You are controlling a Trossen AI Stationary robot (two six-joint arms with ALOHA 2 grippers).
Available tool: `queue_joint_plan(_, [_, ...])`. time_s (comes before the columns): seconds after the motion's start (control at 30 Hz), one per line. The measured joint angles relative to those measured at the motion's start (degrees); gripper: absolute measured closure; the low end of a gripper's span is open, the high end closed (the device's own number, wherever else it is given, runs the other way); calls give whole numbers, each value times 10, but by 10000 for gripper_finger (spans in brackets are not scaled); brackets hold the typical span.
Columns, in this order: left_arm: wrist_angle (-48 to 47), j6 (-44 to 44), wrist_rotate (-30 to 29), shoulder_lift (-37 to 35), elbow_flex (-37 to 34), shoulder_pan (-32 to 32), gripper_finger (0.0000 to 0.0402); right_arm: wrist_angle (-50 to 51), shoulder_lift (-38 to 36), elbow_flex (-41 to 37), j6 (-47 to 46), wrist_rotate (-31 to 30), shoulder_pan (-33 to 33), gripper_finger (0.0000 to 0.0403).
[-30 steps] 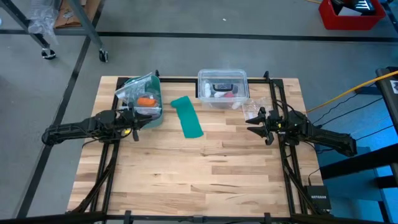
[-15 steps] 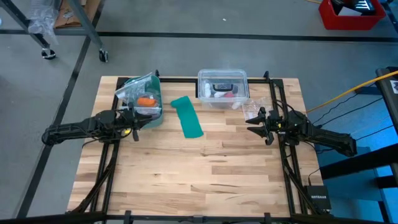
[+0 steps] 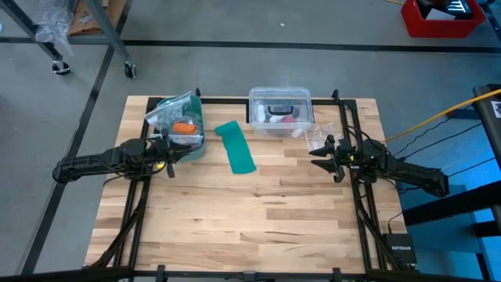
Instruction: Roll bandage
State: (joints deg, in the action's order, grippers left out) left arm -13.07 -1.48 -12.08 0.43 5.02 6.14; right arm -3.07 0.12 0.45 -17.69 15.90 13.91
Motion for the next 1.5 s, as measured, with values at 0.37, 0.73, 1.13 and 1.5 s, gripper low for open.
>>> queue_joint_plan(0.37, [0, 0, 0, 0, 0, 0, 345, 1, 0, 0, -8, -14, 0, 226])
queue_joint_plan(0.73, [0, 32, 0, 0, 0, 0, 345, -19, 0, 0, -113, -63, 0, 226])
queue_joint_plan(1.13, [0, -28, 0, 0, 0, 0, 345, -62, 0, 0, -175, -64, 0, 226])
queue_joint_plan(1.5, [17, -136, -2, 0, -2, 0, 345, -168, 13, 28, -254, -104, 0, 226])
